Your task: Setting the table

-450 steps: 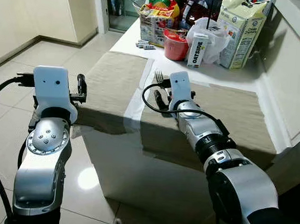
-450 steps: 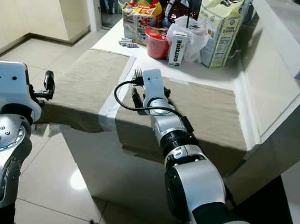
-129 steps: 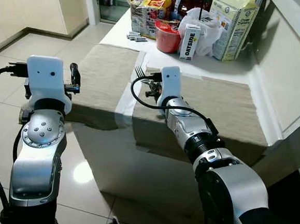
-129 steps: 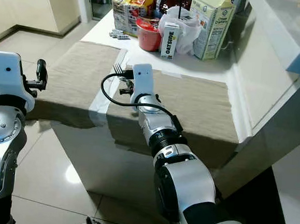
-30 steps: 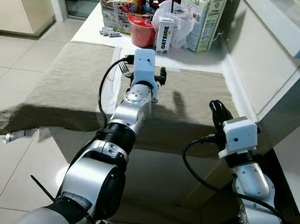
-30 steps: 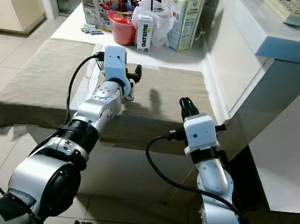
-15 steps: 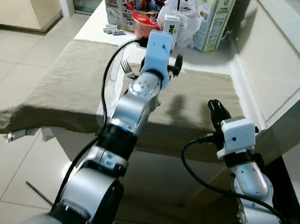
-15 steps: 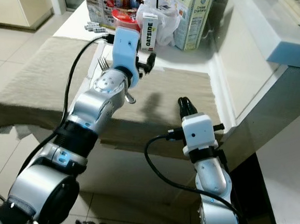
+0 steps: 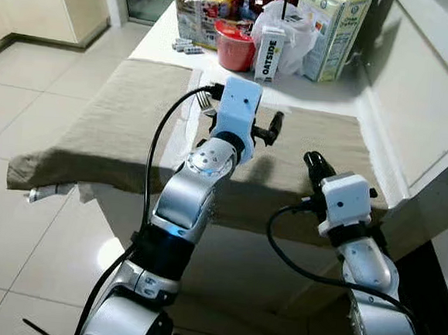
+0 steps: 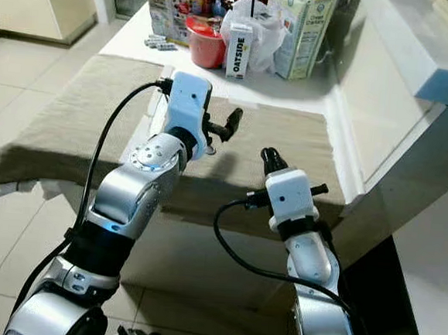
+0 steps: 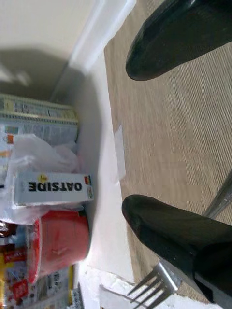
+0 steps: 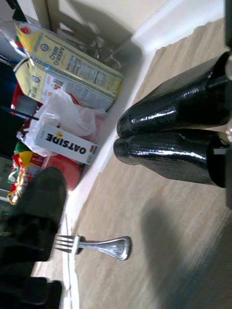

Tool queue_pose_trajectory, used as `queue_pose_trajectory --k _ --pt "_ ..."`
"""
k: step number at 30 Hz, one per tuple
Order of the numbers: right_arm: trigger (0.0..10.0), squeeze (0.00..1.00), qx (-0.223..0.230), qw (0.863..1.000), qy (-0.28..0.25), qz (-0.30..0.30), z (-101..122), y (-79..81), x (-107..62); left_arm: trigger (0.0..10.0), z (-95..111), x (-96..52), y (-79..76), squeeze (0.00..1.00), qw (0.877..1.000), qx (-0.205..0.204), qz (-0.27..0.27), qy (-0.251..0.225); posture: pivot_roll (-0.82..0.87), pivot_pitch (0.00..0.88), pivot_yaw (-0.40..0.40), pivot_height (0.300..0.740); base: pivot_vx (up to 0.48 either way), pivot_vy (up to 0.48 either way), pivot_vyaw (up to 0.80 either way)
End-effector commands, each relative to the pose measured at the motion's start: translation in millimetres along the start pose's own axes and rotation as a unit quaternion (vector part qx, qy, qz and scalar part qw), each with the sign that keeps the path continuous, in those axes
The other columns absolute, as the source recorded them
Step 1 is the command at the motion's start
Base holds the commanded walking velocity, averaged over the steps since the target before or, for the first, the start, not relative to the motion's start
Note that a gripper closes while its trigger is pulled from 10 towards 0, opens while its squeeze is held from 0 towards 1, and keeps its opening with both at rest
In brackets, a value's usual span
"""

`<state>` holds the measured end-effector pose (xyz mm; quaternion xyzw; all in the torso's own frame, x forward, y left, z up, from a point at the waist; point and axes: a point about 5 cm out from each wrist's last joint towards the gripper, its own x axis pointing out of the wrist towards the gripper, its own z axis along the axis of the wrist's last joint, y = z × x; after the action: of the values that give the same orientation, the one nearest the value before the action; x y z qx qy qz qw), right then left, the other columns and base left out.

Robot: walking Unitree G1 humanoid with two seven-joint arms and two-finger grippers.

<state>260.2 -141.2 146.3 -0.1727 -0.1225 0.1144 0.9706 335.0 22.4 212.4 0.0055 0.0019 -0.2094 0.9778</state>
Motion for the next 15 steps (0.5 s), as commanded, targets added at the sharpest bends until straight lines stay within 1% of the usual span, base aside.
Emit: queue_pose_trajectory --k 1,4,7,15 --pt "10.0 0.0 -0.007 1.0 -0.007 -0.004 1.9 -2.2 2.2 0.0 0.8 -2.9 -8.1 0.0 1.0 -0.009 -0.018 -0.003 -0.07 0.048 -0.01 0.74 0.0 0.0 0.0" --pt "10.0 0.0 -0.007 1.0 -0.009 -0.006 2.3 -2.8 4.7 0.0 1.5 -6.8 -12.0 0.0 0.999 -0.022 -0.035 -0.006 -0.07 0.048 -0.01 0.74 0.0 0.0 0.0" --pt "10.0 0.0 -0.009 1.0 -0.009 -0.006 1.6 -3.9 6.2 0.0 -5.0 -8.8 -19.0 0.0 0.998 -0.028 -0.064 0.008 -0.07 0.048 -0.01 0.74 0.0 0.0 0.0" --pt "10.0 0.0 -0.006 1.0 -0.013 -0.013 3.5 -4.8 8.3 0.0 -12.4 -11.0 -24.3 0.0 0.996 -0.023 -0.085 0.024 -0.06 0.045 -0.009 0.74 0.0 0.0 0.0"
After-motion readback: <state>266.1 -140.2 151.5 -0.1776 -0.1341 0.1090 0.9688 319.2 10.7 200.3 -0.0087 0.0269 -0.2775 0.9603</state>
